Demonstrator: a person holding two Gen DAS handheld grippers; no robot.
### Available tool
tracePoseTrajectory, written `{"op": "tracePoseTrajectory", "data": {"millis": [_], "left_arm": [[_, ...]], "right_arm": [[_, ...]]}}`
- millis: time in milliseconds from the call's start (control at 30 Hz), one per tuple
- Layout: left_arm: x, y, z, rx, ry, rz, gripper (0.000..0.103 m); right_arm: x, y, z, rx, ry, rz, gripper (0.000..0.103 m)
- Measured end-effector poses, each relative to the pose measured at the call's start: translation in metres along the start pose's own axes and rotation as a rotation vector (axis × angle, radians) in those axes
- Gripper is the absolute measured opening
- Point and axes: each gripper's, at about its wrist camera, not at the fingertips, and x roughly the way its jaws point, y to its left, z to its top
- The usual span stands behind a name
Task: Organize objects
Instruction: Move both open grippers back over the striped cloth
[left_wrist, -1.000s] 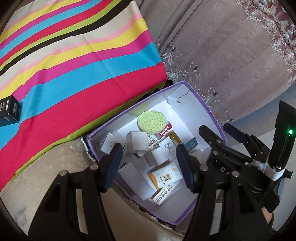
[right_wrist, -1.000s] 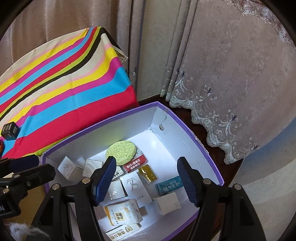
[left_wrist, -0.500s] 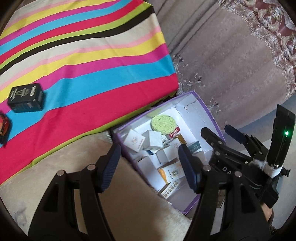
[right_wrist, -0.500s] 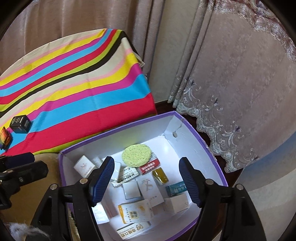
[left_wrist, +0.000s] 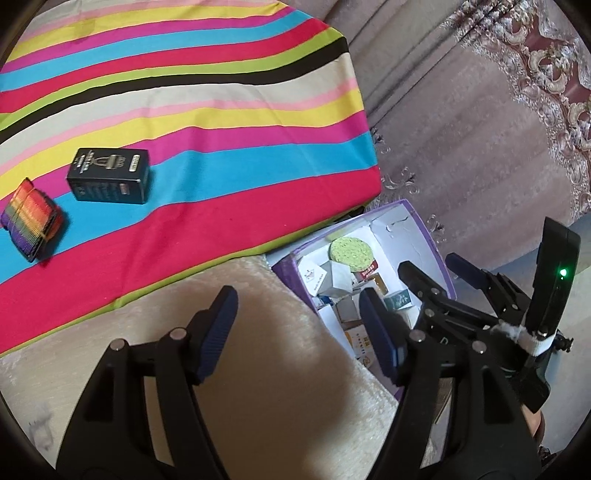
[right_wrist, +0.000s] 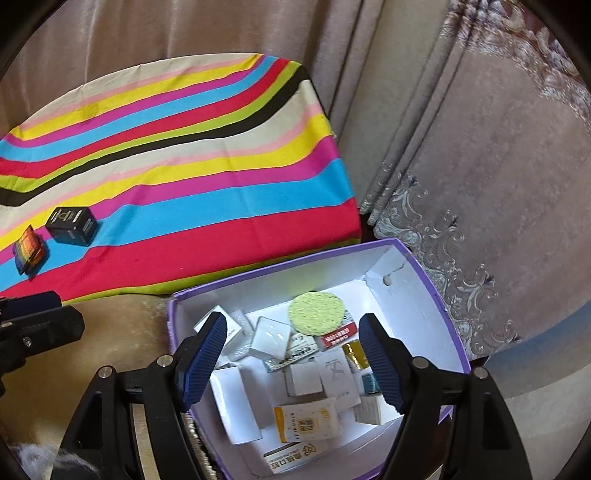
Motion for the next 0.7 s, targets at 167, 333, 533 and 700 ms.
{"op": "tracePoseTrajectory", "data": {"millis": [167,333,533,700], "left_arm": [[-0.010,0.011,-0.002,-0.012,-0.009,0.000,0.072],[-0.019,0.022,-0.004,-0.018,-0.017,0.015,0.072],[-0.034,0.038,-0.007,-0.014,-0.031,0.050,0.072],[-0.043,0.055,-0.007,-0.026,-0.040,0.084,0.072]], "right_arm": [[-0.004,0.010,0.001,-0.008,0.000,0.015,0.075],[-0.004,0.024,0.002,-0.024,0.007,0.037,0.077],[0.001,0.041,0.006,-0.039,0.029,0.073,0.077],[0.005,0.053,0.011,-0.048,0.043,0.098,0.077]]}}
